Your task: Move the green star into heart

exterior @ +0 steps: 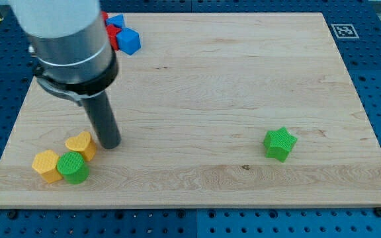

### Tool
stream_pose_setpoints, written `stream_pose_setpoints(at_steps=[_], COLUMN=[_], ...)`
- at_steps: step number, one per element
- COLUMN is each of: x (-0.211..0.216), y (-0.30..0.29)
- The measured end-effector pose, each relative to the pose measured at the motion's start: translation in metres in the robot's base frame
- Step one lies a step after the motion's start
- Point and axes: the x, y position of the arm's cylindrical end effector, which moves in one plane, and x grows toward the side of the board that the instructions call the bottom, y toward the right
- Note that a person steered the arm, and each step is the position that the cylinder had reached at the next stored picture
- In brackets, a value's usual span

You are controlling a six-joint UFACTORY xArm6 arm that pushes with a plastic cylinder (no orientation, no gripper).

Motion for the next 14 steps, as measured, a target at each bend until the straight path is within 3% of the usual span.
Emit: stream_pose_setpoints(at_steps=[2, 3, 4, 5, 7, 8, 9, 10, 13, 14], x=[-0.002, -0.029, -0.085, -0.103, -0.083, -0.041, 0.002, 0.016, 0.016, 0.016], y=[-0.052, -0.033, 0.045, 0.178, 0.423, 0.473, 0.453, 0.404, 0.156, 0.146])
